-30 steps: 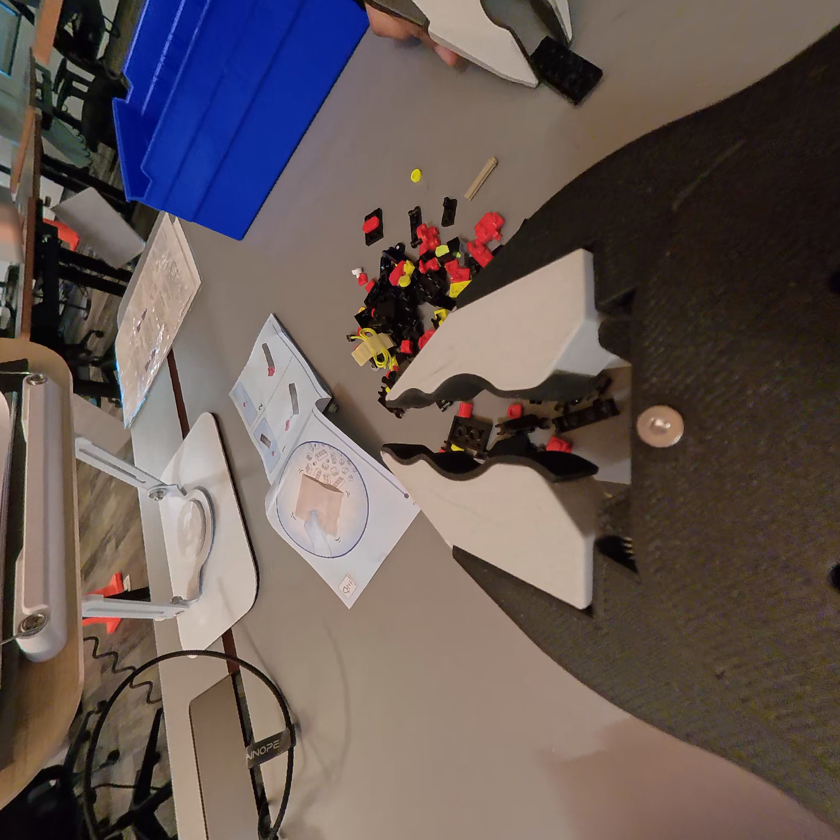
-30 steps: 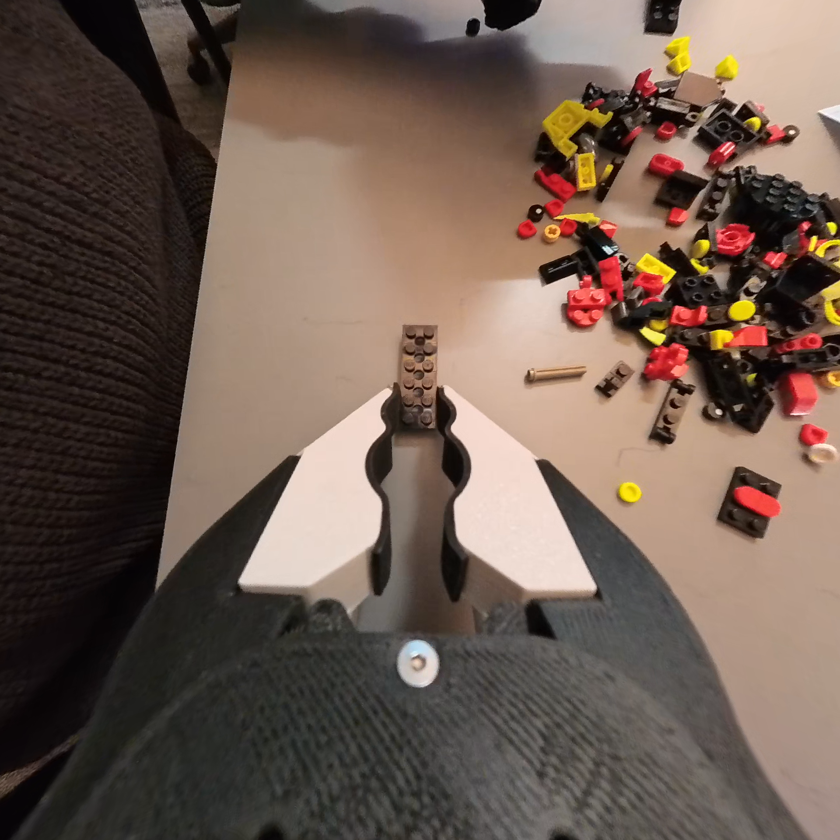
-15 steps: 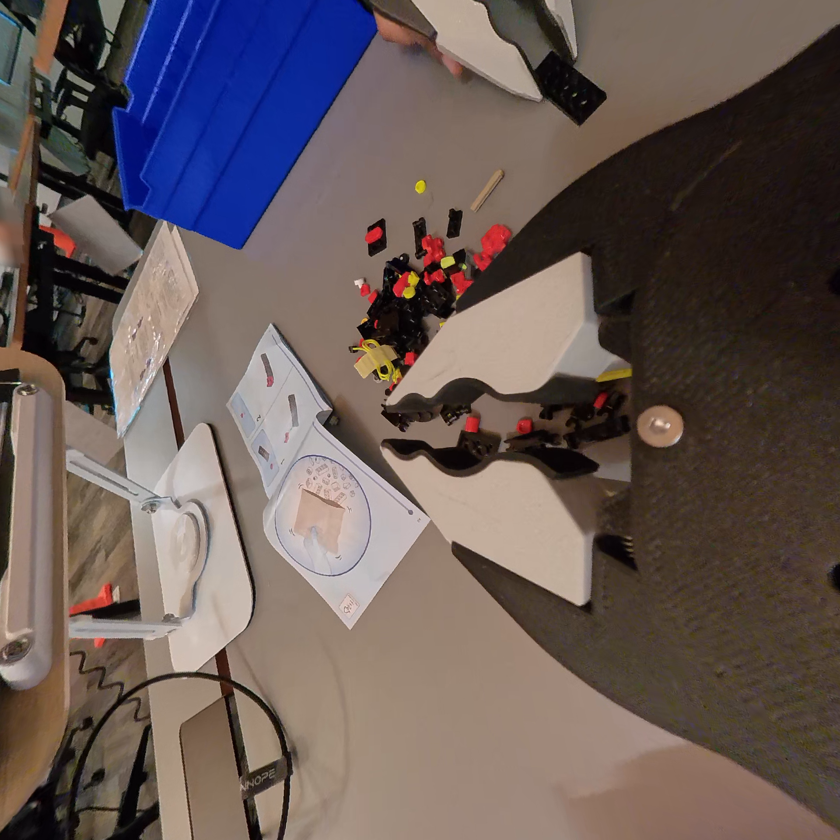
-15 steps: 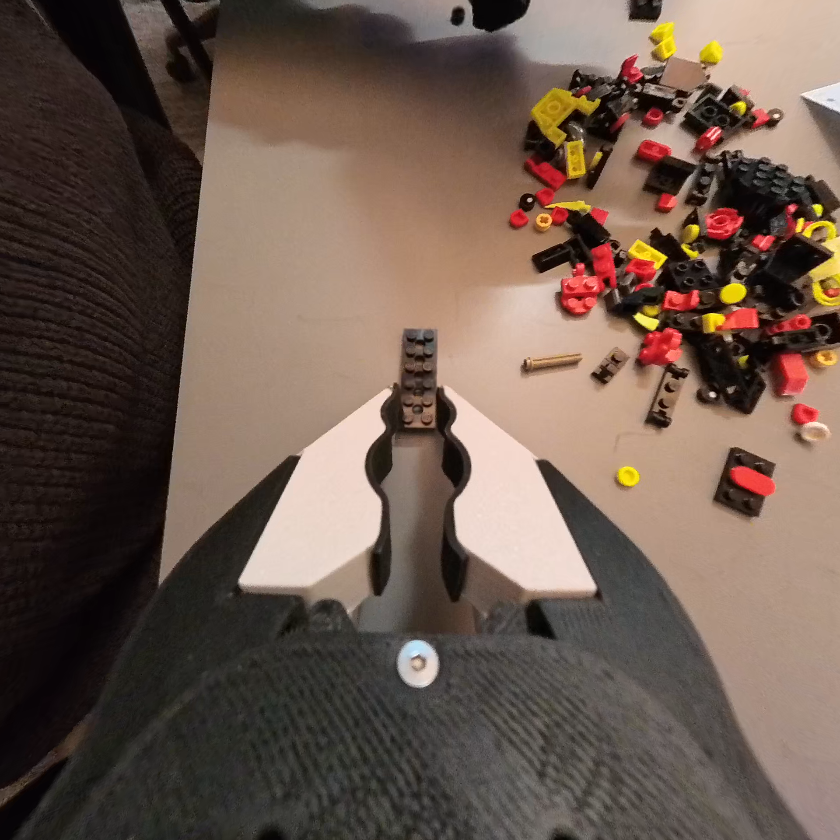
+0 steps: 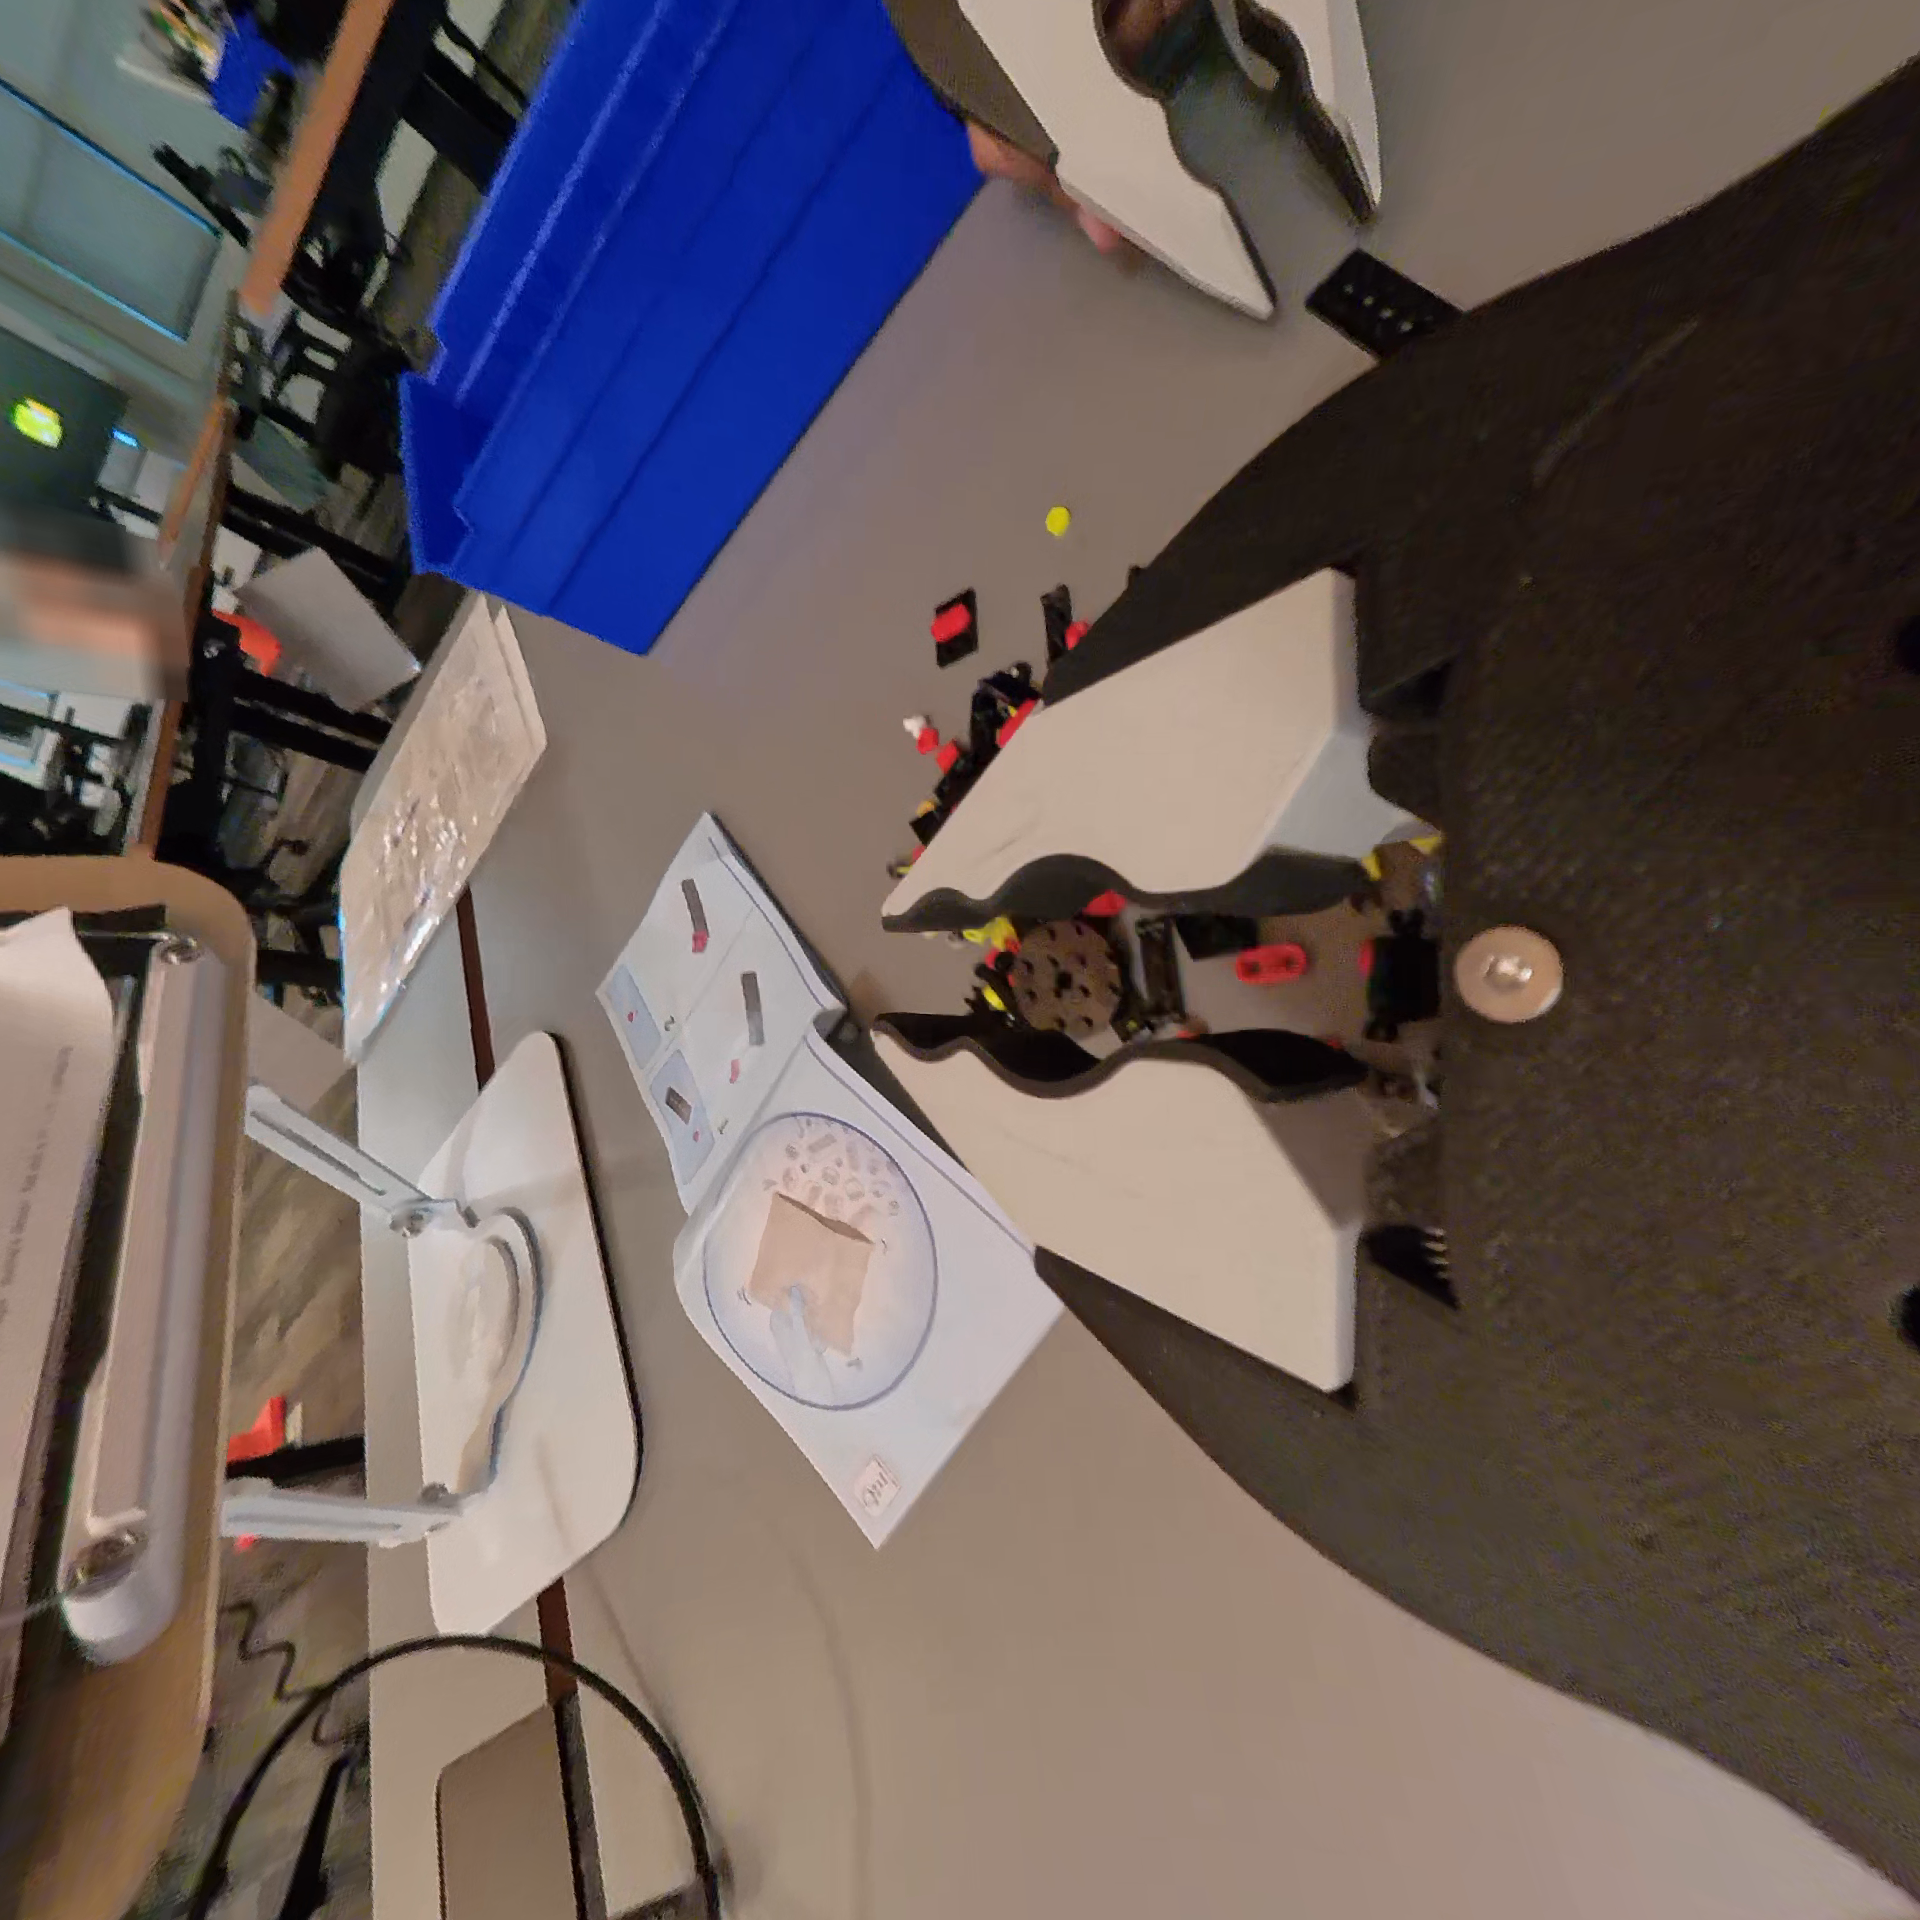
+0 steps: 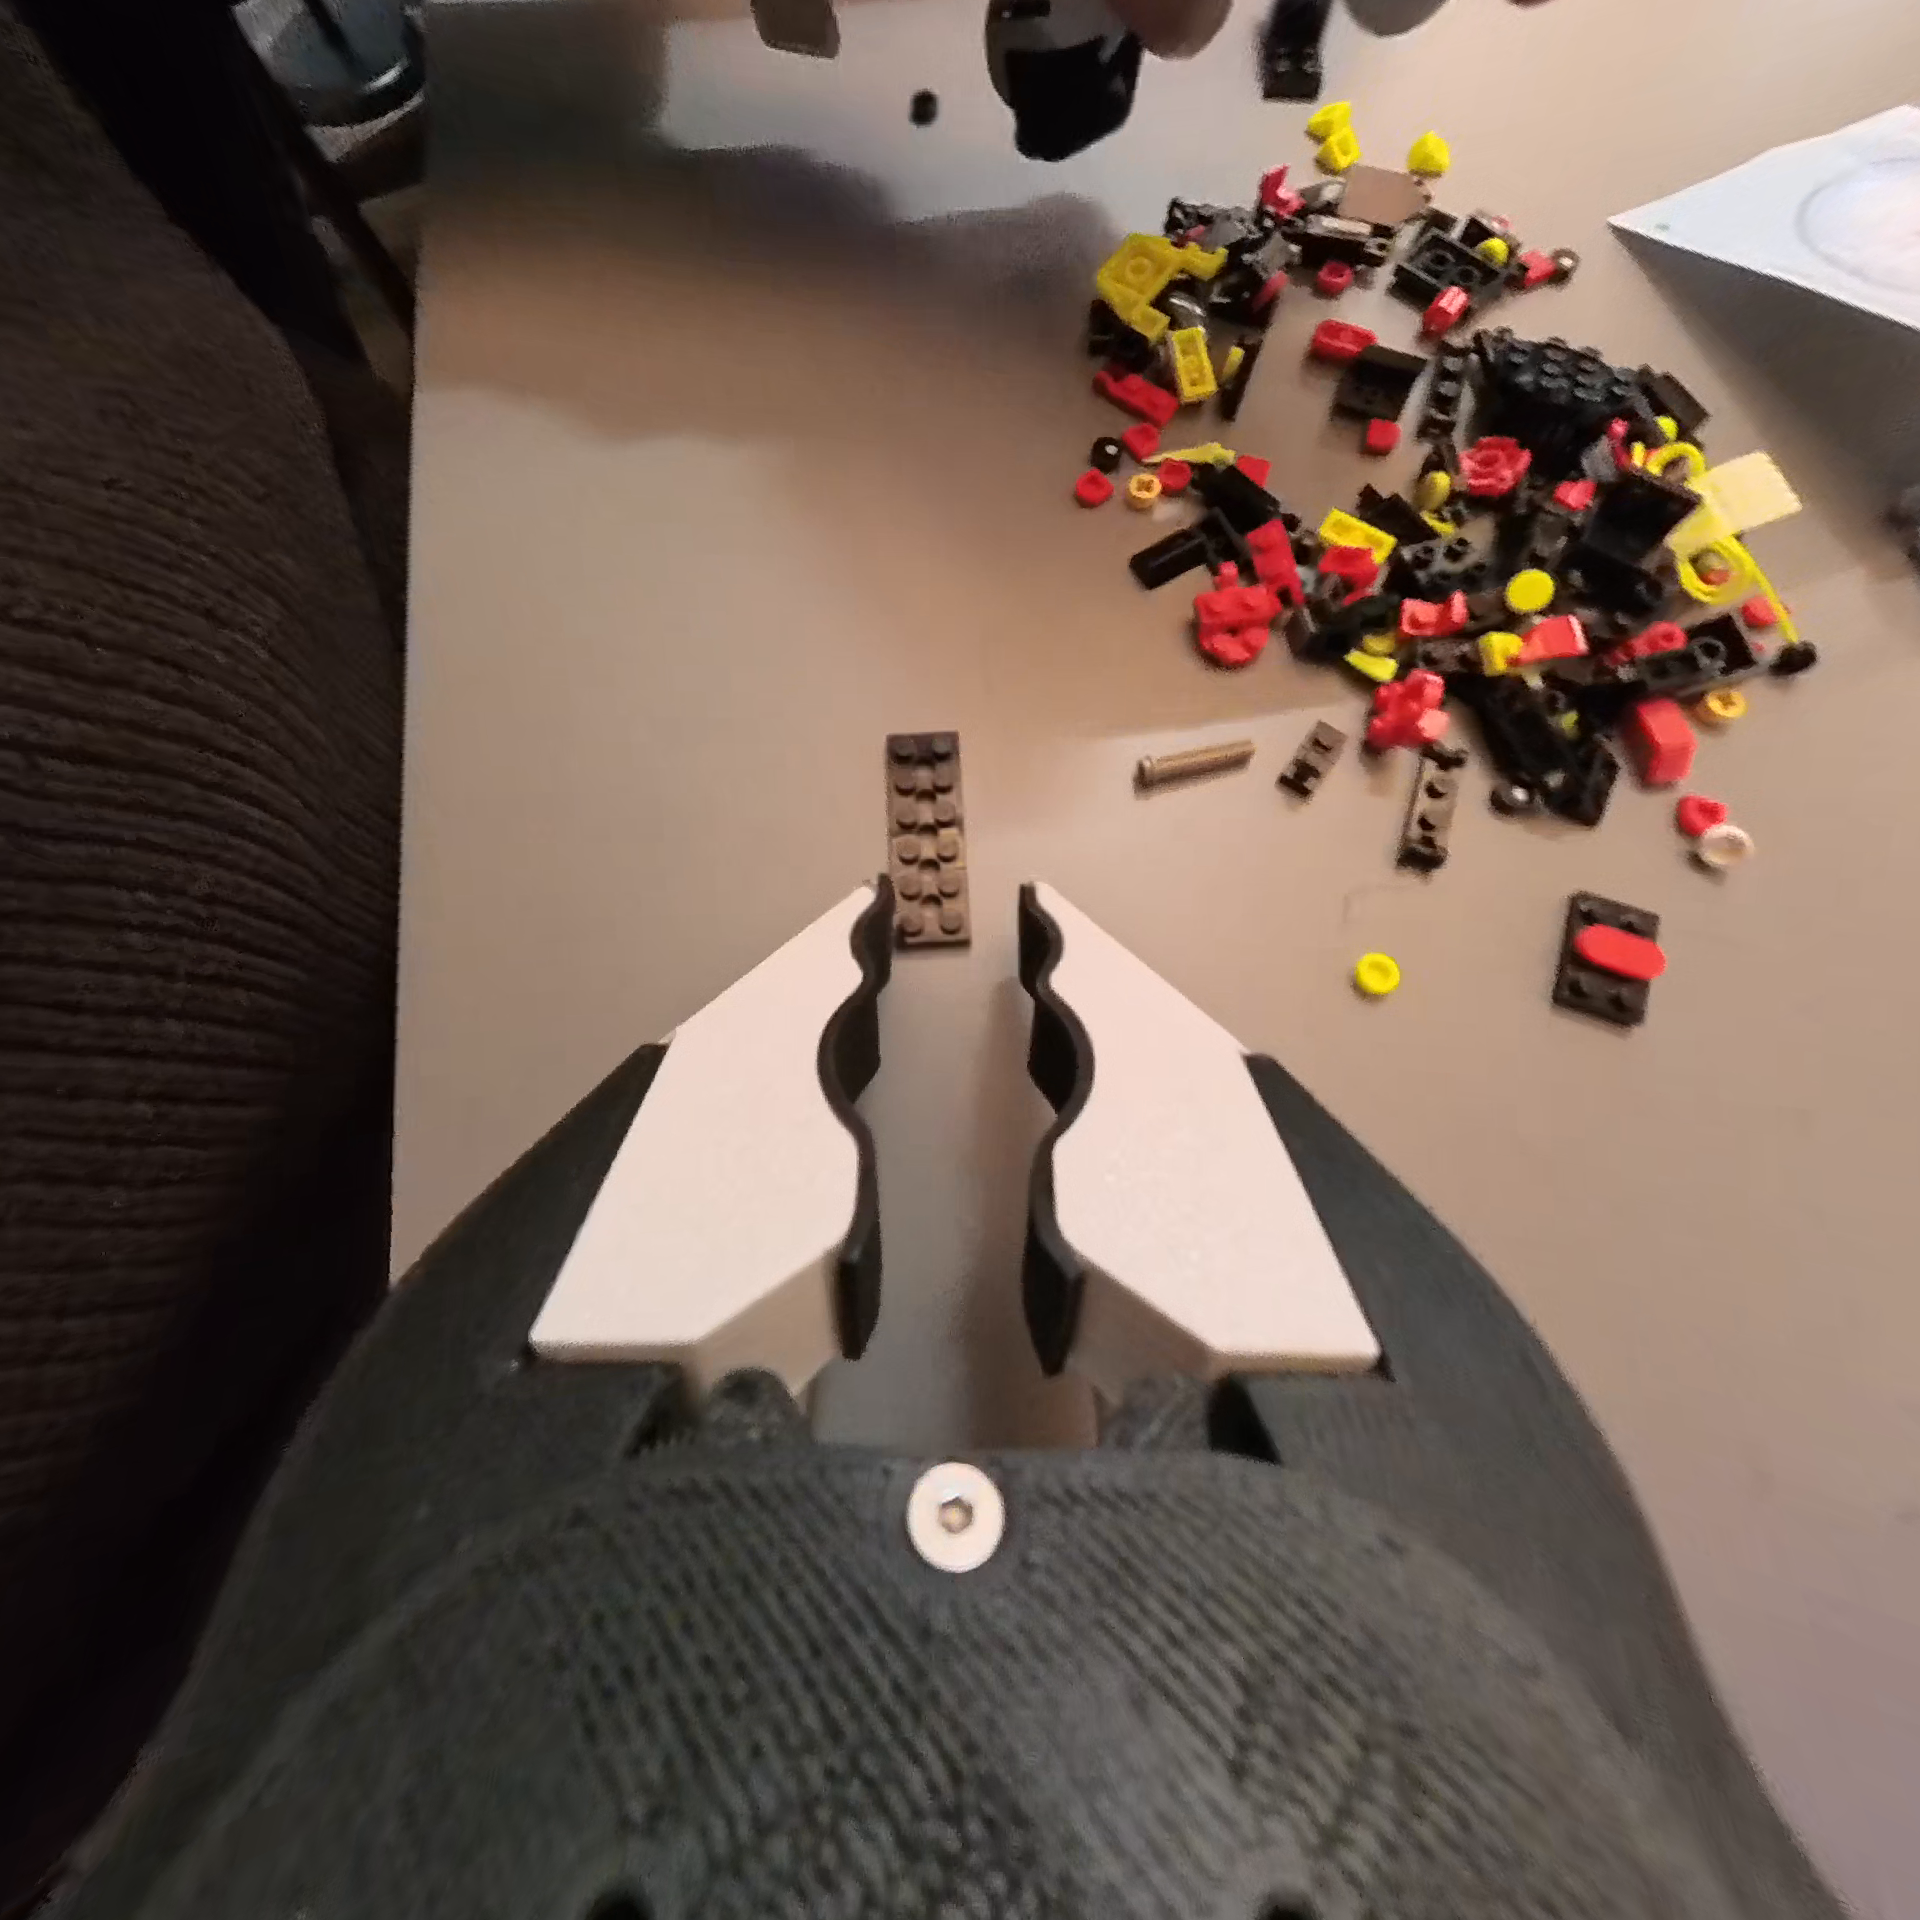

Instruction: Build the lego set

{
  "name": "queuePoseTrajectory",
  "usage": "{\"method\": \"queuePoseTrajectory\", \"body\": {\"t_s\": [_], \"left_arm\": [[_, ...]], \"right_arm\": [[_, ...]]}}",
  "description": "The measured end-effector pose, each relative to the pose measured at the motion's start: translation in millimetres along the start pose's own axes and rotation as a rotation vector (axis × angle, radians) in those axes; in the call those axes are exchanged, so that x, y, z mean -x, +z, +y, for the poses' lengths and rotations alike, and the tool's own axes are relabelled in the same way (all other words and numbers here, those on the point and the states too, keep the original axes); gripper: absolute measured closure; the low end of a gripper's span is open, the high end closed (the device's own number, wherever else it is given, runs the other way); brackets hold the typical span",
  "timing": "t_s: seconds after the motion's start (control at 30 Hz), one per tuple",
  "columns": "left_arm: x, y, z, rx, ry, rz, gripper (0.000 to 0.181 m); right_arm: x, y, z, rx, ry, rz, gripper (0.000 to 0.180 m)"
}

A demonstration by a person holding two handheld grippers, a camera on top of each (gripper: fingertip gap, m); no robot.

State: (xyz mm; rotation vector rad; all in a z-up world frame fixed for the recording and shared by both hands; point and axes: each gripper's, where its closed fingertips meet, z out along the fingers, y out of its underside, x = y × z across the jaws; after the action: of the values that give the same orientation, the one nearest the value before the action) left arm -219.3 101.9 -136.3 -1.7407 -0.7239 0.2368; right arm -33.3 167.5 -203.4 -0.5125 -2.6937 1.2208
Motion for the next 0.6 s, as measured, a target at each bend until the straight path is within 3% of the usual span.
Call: {"method": "queuePoseTrajectory", "body": {"t_s": [0.2,0.37,0.6], "left_arm": [[-14,17,-8,-0.004,0.063,0.036,0.170],[-38,21,-12,0.016,-0.067,0.189,0.174],[-21,26,-13,0.006,-0.138,0.174,0.174]], "right_arm": [[1,-12,6,-0.022,0.061,0.048,0.156],[4,-16,13,-0.007,0.079,0.081,0.156],[1,-11,6,-0.031,0.092,0.079,0.155]]}}
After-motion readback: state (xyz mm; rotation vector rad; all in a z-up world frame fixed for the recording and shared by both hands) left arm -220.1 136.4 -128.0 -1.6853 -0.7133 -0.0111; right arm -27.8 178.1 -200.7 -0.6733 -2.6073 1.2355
